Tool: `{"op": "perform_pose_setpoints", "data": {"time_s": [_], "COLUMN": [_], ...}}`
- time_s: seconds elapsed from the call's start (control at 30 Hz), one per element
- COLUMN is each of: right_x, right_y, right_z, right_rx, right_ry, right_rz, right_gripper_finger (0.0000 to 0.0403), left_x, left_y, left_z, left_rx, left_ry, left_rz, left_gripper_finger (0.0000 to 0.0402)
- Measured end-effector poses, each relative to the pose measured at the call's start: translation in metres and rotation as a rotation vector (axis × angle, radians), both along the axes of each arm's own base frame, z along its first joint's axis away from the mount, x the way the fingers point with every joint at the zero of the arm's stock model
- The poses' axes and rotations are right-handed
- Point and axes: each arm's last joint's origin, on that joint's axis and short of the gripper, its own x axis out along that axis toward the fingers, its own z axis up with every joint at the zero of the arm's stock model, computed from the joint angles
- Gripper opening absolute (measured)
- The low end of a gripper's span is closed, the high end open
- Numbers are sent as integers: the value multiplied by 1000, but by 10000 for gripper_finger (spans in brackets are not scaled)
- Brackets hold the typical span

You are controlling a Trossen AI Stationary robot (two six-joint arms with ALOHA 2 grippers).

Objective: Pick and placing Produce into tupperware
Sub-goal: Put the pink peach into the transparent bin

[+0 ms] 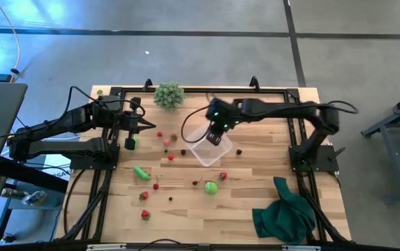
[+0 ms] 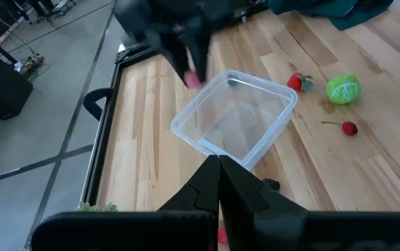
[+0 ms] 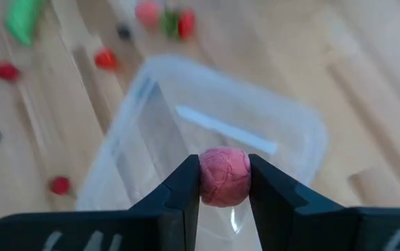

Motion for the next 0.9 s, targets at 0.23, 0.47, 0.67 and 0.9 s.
{"op": "perform_pose_setpoints", "data": {"time_s": [0.23,0.47,0.67,0.9], "right_x": [23,31,32,32], "right_y": [-3,-3,-3,-4], "right_z": [-62,-87,-87,-87], "right_rx": [56,73,66,62], "right_ry": [140,180,171,169], "right_rz": [87,126,137,136], "right_gripper_finger": [85,89,103,122], "left_x": [0,0,0,0], "left_y": [0,0,0,0], "left_z": [0,0,0,0], "left_rx": [0,0,0,0], "left_ry": [0,0,-1,0], "left_rz": [0,0,0,0], "left_gripper_finger": [1,1,1,1]}}
